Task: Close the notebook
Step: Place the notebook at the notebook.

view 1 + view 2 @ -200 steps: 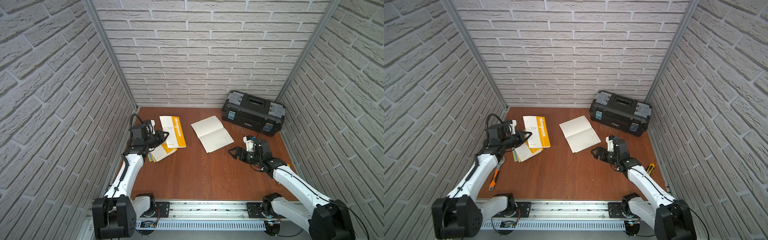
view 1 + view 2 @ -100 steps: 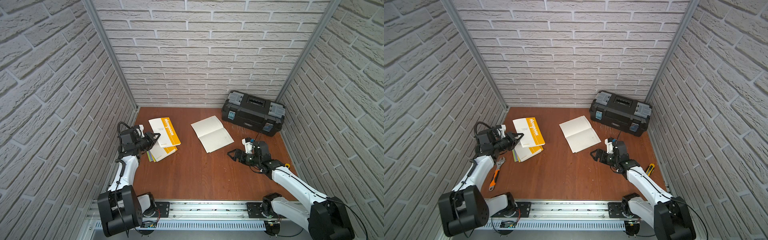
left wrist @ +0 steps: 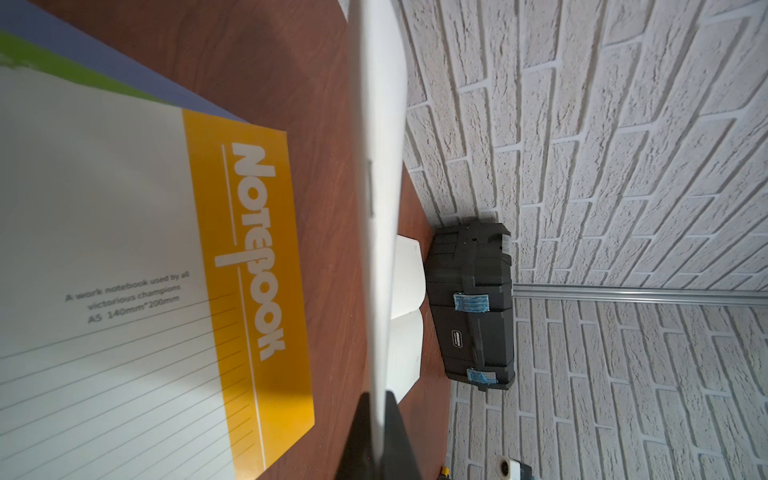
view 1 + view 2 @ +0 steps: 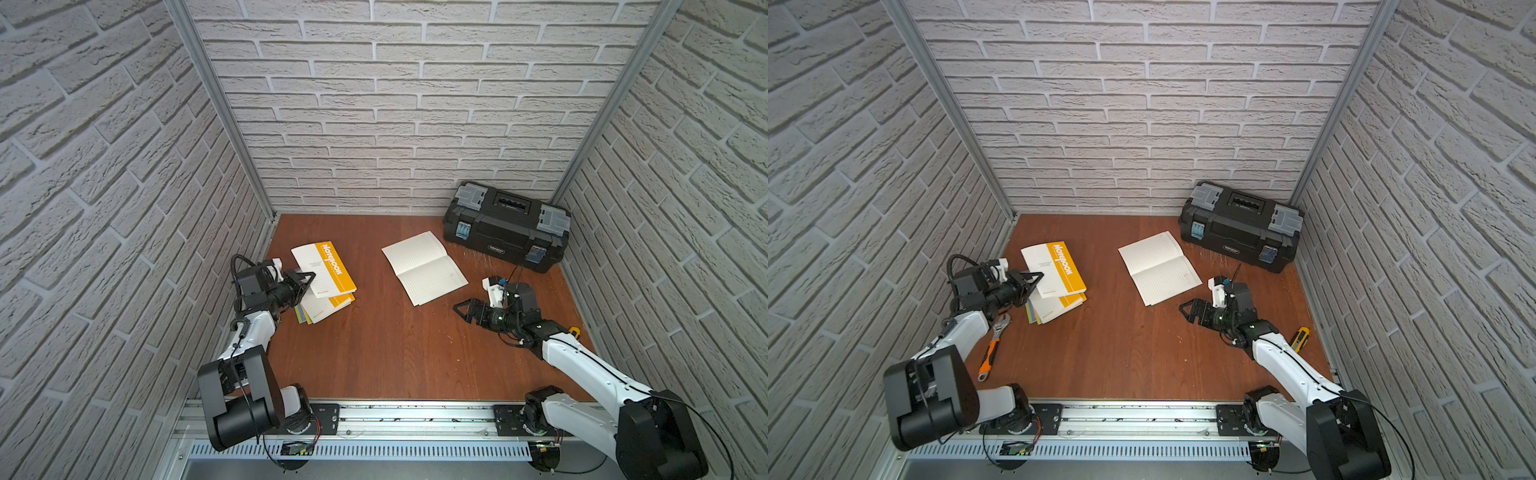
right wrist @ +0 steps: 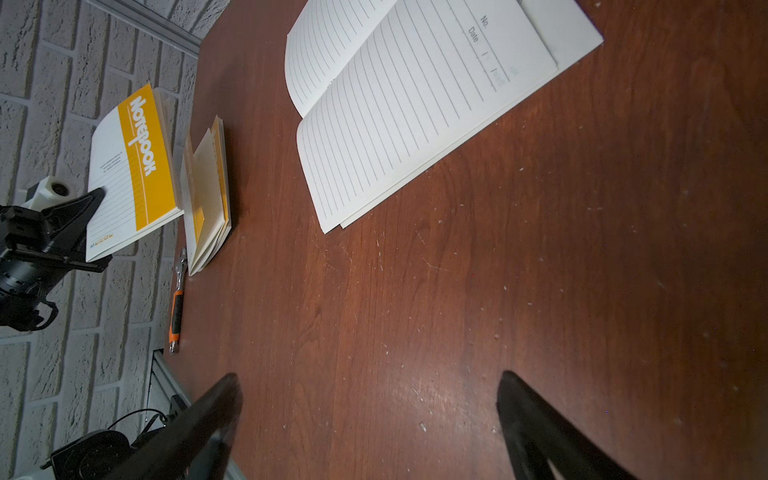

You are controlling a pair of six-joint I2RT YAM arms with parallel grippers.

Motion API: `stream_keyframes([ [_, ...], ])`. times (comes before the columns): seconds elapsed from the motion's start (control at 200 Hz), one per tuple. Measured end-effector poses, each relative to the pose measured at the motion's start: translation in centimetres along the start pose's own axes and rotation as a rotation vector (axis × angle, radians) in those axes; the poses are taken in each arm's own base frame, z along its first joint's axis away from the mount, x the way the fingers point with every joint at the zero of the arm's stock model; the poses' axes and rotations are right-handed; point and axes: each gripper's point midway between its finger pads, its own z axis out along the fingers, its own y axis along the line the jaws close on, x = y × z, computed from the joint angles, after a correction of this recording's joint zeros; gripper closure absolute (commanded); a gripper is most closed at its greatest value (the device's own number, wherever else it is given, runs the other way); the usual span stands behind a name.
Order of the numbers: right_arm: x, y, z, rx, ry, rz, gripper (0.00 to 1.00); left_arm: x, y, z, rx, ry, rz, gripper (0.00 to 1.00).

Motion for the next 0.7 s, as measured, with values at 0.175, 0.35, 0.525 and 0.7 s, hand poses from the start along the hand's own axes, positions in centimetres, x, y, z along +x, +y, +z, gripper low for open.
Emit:
stream_keyframes([
  [0.175,0.3,-0.2,0.2,0.000,0.011,0.005,0.05,0.1,1.5,0.4,-0.034,0.004,-0.025,1.00],
  [0.35,0.4,-0.1,0.2,-0.006,0.015,0.004,0.05,0.2,2.8,0.7,-0.076,0.006,-0.016,1.00],
  [0.525,0.4,-0.1,0.2,-0.006,0.017,0.005,0.05,0.6,4.5,0.5,-0.152,0.008,-0.009,1.00],
  [0.7,0.5,-0.1,0.2,-0.008,0.019,0.005,0.05,0.6,5.8,0.4,-0.212,-0.001,-0.006,1.00],
])
